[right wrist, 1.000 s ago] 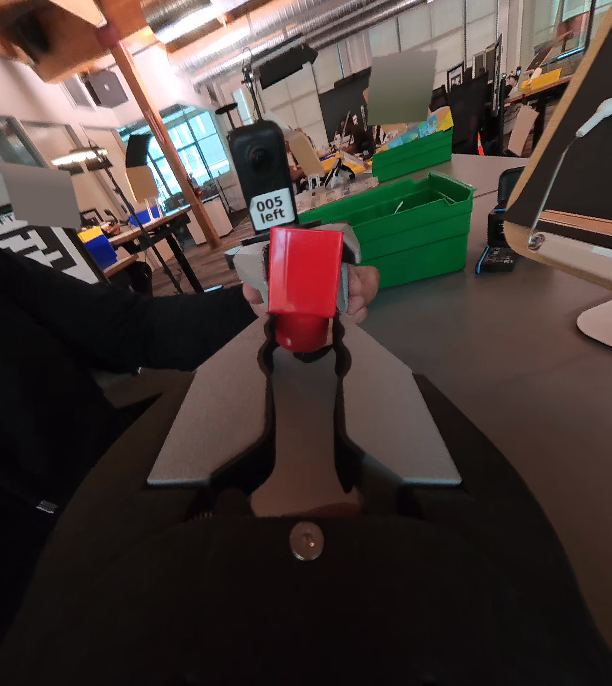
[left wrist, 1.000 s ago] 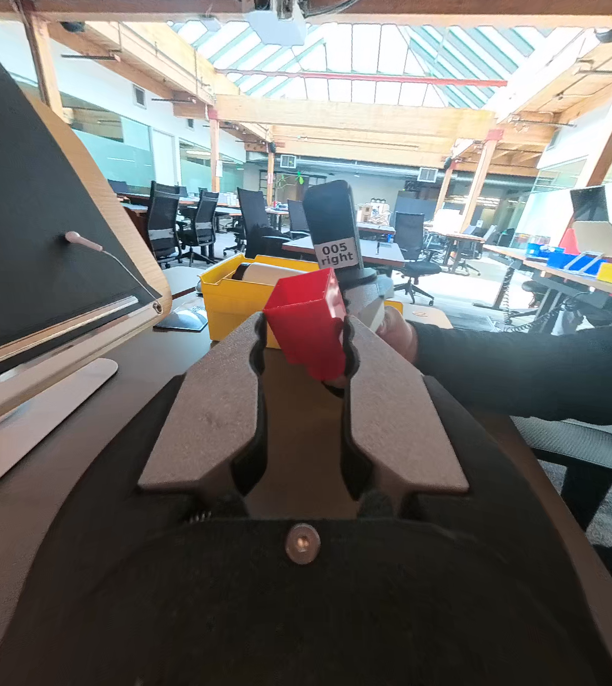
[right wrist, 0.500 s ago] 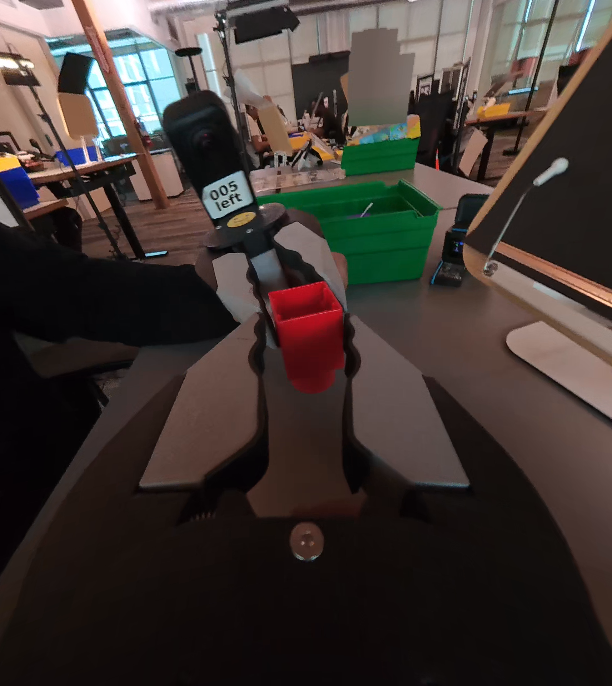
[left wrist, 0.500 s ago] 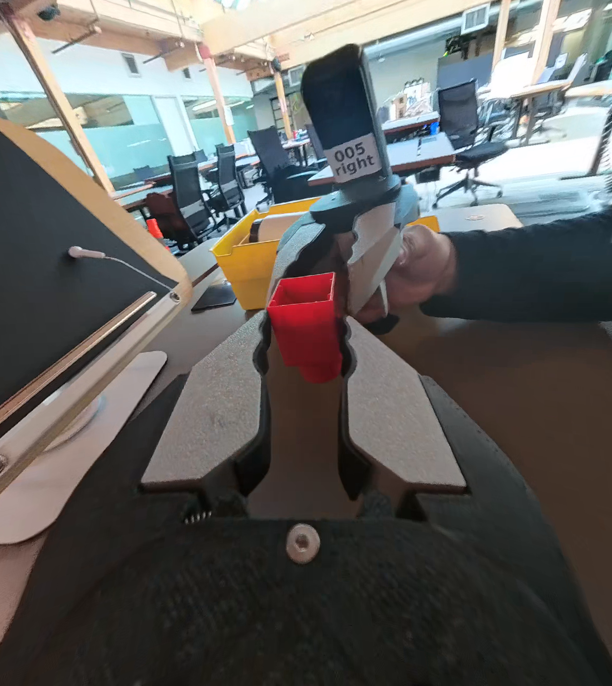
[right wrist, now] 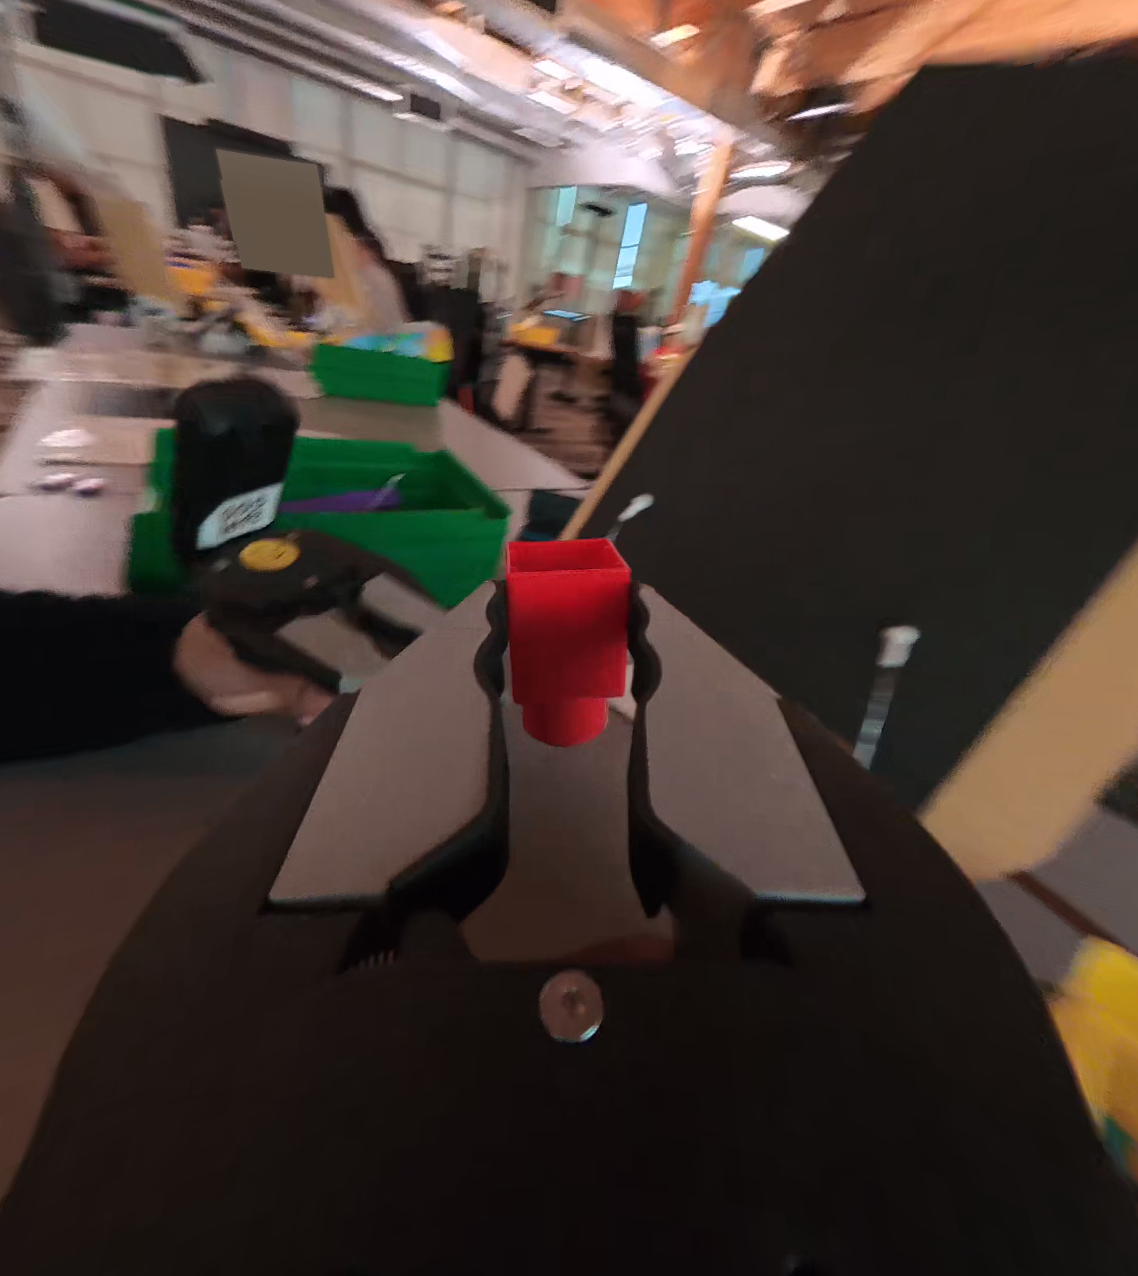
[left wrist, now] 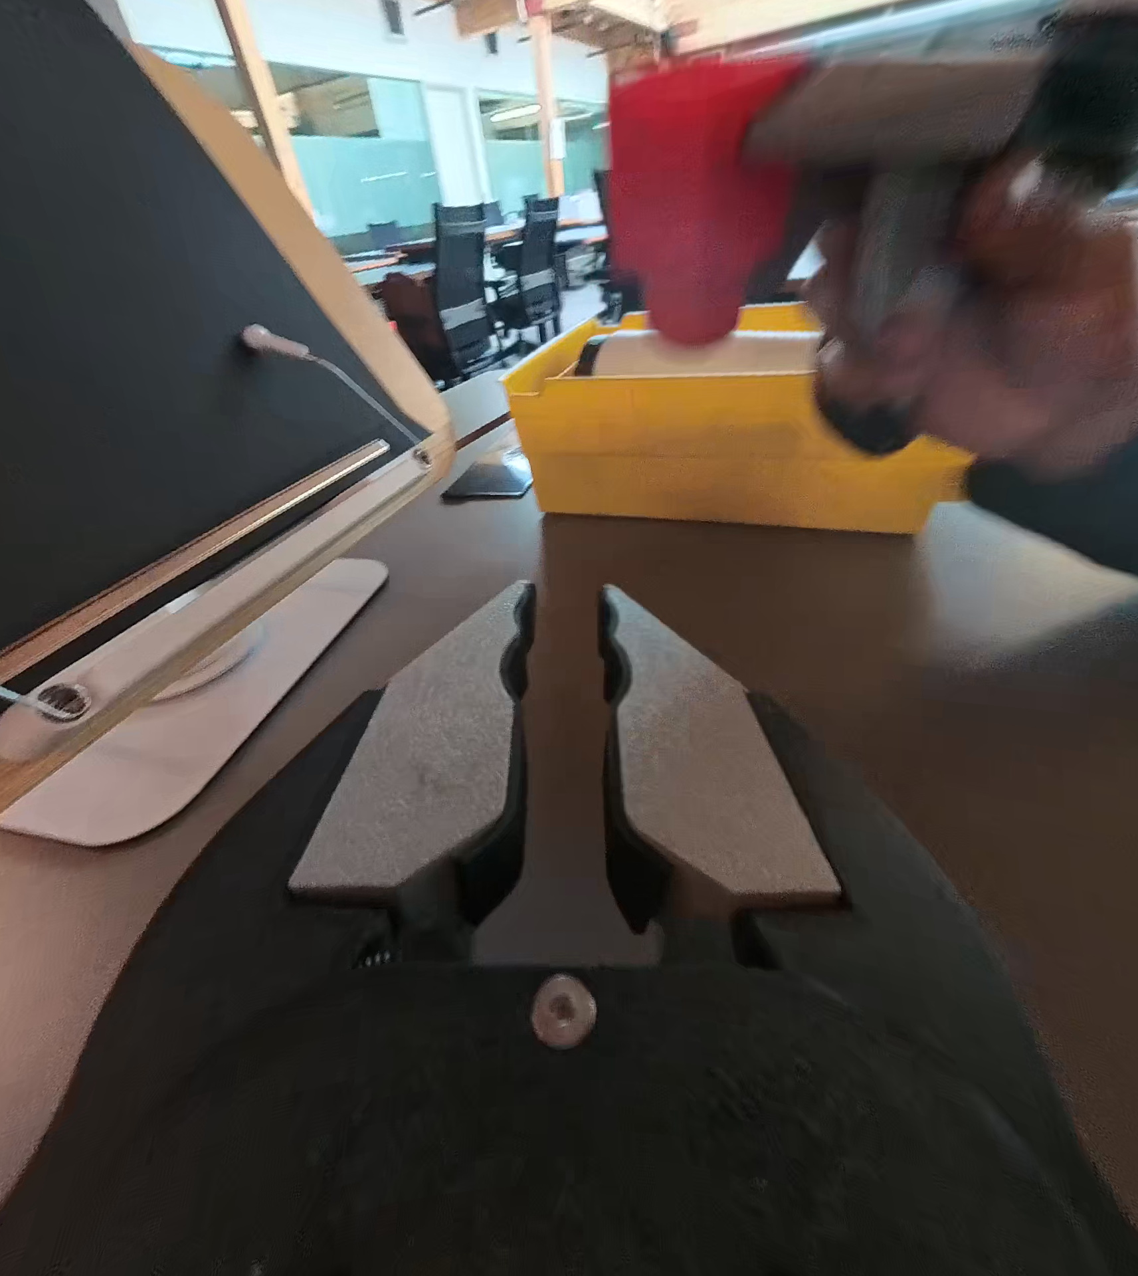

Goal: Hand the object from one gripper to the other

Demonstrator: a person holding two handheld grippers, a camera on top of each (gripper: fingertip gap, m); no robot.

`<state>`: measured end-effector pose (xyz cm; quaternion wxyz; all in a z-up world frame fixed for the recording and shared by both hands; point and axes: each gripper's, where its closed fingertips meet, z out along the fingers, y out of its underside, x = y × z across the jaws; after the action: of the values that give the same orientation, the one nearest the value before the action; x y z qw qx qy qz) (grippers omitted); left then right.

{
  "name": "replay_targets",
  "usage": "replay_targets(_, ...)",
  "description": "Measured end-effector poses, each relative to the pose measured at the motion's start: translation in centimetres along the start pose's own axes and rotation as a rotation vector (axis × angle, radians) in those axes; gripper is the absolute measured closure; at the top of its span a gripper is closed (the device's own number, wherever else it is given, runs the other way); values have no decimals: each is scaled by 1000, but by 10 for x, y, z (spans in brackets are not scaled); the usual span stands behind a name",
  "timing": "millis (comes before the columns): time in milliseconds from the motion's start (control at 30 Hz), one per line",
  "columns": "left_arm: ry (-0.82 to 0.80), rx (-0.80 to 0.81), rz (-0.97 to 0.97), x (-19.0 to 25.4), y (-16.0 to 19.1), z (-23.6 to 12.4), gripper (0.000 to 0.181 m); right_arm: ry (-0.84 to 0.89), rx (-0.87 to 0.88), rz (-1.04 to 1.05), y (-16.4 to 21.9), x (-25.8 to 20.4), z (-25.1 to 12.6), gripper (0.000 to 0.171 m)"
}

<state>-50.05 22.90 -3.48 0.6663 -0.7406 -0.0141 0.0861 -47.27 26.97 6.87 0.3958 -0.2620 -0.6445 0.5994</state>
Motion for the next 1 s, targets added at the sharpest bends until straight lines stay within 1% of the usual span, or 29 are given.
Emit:
replay_targets(67,-54,-40,23,-8,9,2,181,211,-27,-69,-26,27,-29,139)
replay_targets(133,-109,-83,54,-14,16,5,181,402,-109,-112,-42,62,-66,140)
replay_targets(167,-121,-98,63,-14,18,6,181,483,-180,-118,-43,82,-86,140)
replay_targets(233,-141,-118,81,-14,21,8,181,638,-339,-112,-33,126,-128,140)
replay_targets(300,-146,-149,109,-11,25,10,181,756,-525,-49,-3,169,-166,140)
replay_targets(400,-164,-192,157,-9,31,12,181,844,-772,43,58,213,-205,139)
replay_targets(500,-167,-203,177,-5,32,14,181,814,-940,134,114,224,-218,139)
replay_targets(567,-177,-211,182,-6,33,14,181,851,-984,148,128,231,-225,138)
replay_targets(600,-183,-217,182,-7,34,14,181,863,-983,158,127,231,-224,132)
replay_targets(667,-186,-219,180,-8,34,13,181,817,-899,134,106,221,-205,118)
replay_targets(733,-188,-210,175,-9,33,12,180,812,-855,74,82,215,-190,123)
replay_targets(800,-190,-210,171,-10,33,12,178,774,-807,47,59,201,-169,116)
replay_targets(833,-192,-210,174,-11,33,12,178,721,-748,46,46,188,-150,113)
replay_targets(900,-199,-212,183,-12,33,12,178,553,-599,93,23,148,-104,105)
replay_targets(1000,-209,-206,186,-14,32,11,178,212,-326,231,1,65,-28,90)
